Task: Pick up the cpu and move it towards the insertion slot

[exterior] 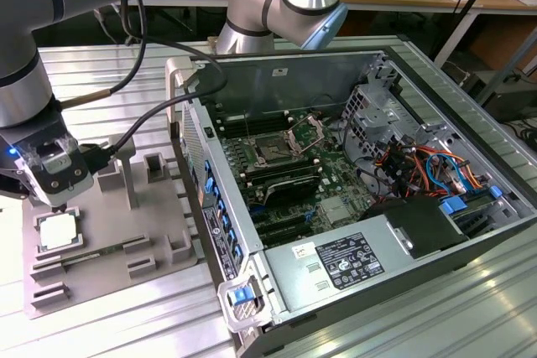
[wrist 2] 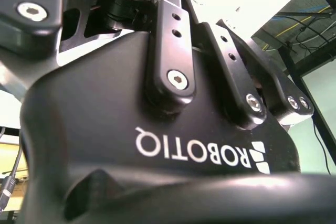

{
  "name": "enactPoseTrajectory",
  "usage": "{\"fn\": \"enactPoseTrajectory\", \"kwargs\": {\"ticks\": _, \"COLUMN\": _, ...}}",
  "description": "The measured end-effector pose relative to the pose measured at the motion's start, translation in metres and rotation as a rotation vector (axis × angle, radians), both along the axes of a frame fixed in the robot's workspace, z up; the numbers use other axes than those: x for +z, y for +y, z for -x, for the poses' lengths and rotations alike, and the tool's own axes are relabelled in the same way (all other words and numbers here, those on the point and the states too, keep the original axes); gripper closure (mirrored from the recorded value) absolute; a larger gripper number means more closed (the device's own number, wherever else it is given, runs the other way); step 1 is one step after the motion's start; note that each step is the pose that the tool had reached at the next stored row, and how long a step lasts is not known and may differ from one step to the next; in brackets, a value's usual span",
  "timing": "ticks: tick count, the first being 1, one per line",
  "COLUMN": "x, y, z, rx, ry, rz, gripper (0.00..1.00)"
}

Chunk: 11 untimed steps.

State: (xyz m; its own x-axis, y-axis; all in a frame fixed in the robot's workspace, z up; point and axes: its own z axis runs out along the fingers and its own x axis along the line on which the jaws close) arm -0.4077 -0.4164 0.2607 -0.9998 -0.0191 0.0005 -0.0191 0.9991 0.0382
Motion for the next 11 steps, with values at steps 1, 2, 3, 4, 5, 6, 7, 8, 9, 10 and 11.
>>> {"fn": "enactPoseTrajectory", "kwargs": {"ticks": 1, "x": -0.0002, "y": 0.0, "z": 0.0, "rx": 0.0, "ry": 0.0001, "rz": 0.0, "gripper": 0.89}}
{"fn": "enactPoseTrajectory", "kwargs": {"ticks": 2, "x": -0.0003, "y": 0.0, "z": 0.0, "rx": 0.0, "ry": 0.0001, "rz": 0.0, "gripper": 0.89}}
{"fn": "enactPoseTrajectory", "kwargs": {"ticks": 3, "x": -0.0005, "y": 0.0, "z": 0.0, "rx": 0.0, "ry": 0.0, "rz": 0.0, "gripper": 0.89}}
{"fn": "enactPoseTrajectory", "kwargs": {"ticks": 4, "x": -0.0008, "y": 0.0, "z": 0.0001, "rx": 0.0, "ry": 0.0, "rz": -0.0001, "gripper": 0.89}}
{"fn": "enactPoseTrajectory", "kwargs": {"ticks": 5, "x": -0.0009, "y": 0.0, "z": 0.0001, "rx": 0.0, "ry": 0.0, "rz": 0.0, "gripper": 0.89}}
{"fn": "enactPoseTrajectory", "kwargs": {"ticks": 6, "x": -0.001, "y": 0.0, "z": 0.0001, "rx": 0.0, "ry": 0.0, "rz": 0.0, "gripper": 0.89}}
{"fn": "enactPoseTrajectory", "kwargs": {"ticks": 7, "x": -0.0012, "y": 0.0, "z": 0.0001, "rx": 0.0, "ry": 0.0, "rz": 0.0, "gripper": 0.89}}
{"fn": "enactPoseTrajectory", "kwargs": {"ticks": 8, "x": -0.0013, "y": 0.0, "z": 0.0001, "rx": 0.0, "ry": 0.0, "rz": -0.0001, "gripper": 0.89}}
{"fn": "enactPoseTrajectory", "kwargs": {"ticks": 9, "x": -0.0015, "y": 0.0, "z": 0.0001, "rx": 0.0, "ry": 0.0, "rz": 0.0, "gripper": 0.89}}
{"fn": "enactPoseTrajectory", "kwargs": {"ticks": 10, "x": -0.0017, "y": 0.0, "z": 0.0001, "rx": 0.0, "ry": 0.0, "rz": 0.0, "gripper": 0.89}}
{"fn": "enactPoseTrajectory", "kwargs": {"ticks": 11, "x": -0.0023, "y": 0.0, "z": 0.0002, "rx": 0.0, "ry": 0.0, "rz": -0.0001, "gripper": 0.89}}
